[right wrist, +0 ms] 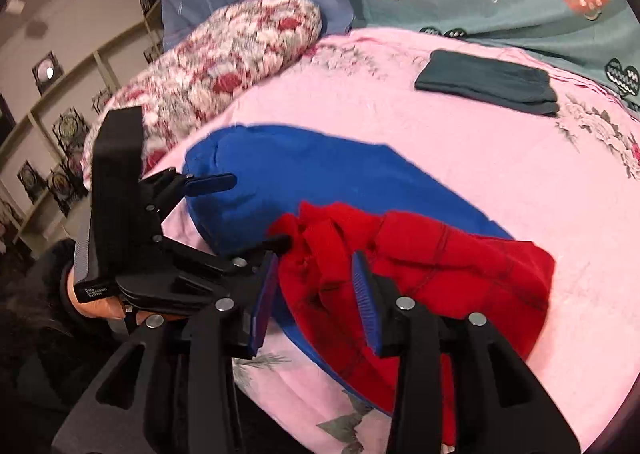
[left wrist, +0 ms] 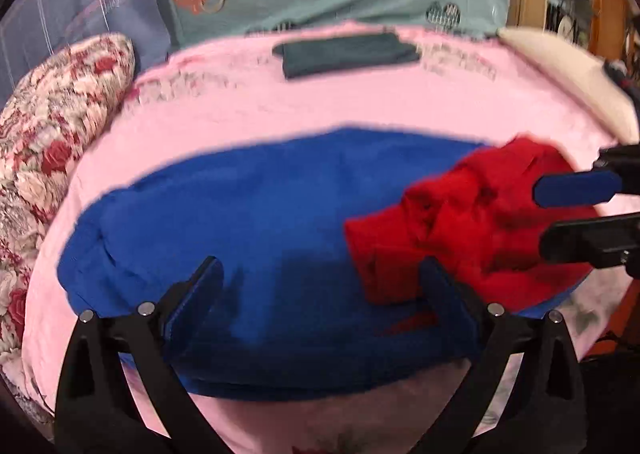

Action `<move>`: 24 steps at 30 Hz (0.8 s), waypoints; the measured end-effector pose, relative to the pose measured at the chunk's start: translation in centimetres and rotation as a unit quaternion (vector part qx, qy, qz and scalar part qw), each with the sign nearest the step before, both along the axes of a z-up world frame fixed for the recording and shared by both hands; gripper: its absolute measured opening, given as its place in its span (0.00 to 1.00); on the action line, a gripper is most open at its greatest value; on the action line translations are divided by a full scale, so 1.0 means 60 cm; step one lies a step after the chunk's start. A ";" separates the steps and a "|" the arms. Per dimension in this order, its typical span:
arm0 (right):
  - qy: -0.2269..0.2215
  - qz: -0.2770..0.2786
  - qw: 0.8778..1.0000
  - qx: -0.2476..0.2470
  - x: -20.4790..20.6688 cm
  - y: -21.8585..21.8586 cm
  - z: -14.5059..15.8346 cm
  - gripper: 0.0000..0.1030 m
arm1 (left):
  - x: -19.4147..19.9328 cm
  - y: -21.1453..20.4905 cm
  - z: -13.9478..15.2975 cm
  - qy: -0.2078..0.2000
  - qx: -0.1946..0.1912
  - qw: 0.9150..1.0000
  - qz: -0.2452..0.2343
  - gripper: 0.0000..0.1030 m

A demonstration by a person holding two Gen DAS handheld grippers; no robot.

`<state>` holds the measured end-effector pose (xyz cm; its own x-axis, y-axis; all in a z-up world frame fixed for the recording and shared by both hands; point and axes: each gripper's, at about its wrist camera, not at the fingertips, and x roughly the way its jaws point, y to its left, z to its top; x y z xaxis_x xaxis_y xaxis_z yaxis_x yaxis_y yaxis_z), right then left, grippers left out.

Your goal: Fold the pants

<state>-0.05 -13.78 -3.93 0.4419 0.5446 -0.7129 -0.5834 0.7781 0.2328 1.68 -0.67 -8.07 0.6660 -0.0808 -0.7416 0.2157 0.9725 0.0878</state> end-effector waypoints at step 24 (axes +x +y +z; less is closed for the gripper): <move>0.058 0.018 0.996 -0.065 0.069 0.036 -0.041 0.13 | -0.027 0.043 0.025 -0.007 -0.029 0.999 0.022 0.98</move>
<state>4.10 -11.64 -6.39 0.3337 0.4590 -0.8234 -0.5861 0.7852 0.2002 0.04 1.90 -6.55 0.6796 -0.0934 -0.7276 0.1714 0.9846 0.0337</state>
